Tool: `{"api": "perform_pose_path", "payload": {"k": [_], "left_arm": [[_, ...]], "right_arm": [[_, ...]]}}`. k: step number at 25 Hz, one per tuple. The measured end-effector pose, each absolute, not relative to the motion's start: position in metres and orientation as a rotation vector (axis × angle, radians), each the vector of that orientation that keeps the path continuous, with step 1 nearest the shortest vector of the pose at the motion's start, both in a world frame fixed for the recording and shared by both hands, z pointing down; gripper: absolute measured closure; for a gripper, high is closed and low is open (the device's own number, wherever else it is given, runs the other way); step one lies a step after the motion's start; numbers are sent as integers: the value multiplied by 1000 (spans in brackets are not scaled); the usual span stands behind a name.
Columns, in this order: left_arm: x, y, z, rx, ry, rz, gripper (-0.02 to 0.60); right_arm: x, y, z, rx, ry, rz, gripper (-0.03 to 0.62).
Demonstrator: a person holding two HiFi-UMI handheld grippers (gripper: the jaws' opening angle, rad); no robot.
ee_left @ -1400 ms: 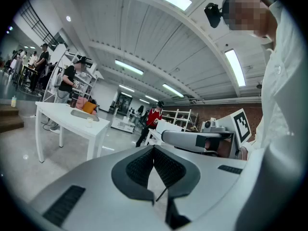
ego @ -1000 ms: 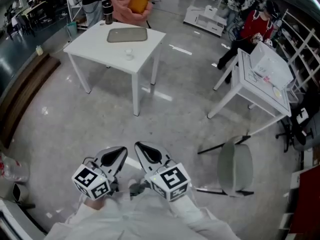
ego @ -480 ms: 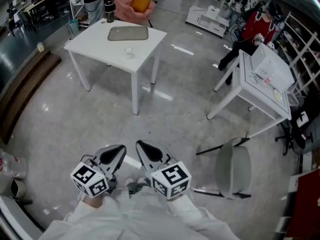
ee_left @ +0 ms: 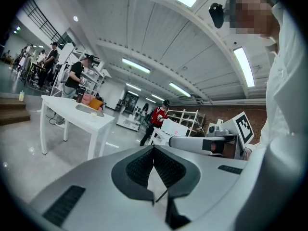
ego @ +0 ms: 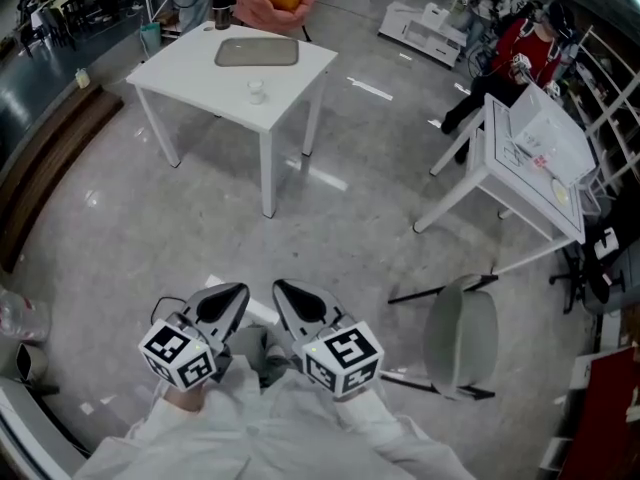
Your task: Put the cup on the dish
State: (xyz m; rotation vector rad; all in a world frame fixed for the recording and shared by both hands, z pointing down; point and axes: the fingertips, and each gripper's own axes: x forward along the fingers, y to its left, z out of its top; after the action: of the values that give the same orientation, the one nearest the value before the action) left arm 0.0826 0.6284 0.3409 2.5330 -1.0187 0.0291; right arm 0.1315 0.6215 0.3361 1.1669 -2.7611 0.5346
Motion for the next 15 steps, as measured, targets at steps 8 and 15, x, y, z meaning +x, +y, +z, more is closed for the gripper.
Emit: {"api": "perform_pose_path", "payload": {"k": [8,15], "left_arm": [[77,585,350,2514,-1033,34,572],[67,513,350,2530,-1002,45,572]], "right_arm": [[126,577,340,1149,-2755,554,580],[109,508,344,1130,-2758,559,580]]}}
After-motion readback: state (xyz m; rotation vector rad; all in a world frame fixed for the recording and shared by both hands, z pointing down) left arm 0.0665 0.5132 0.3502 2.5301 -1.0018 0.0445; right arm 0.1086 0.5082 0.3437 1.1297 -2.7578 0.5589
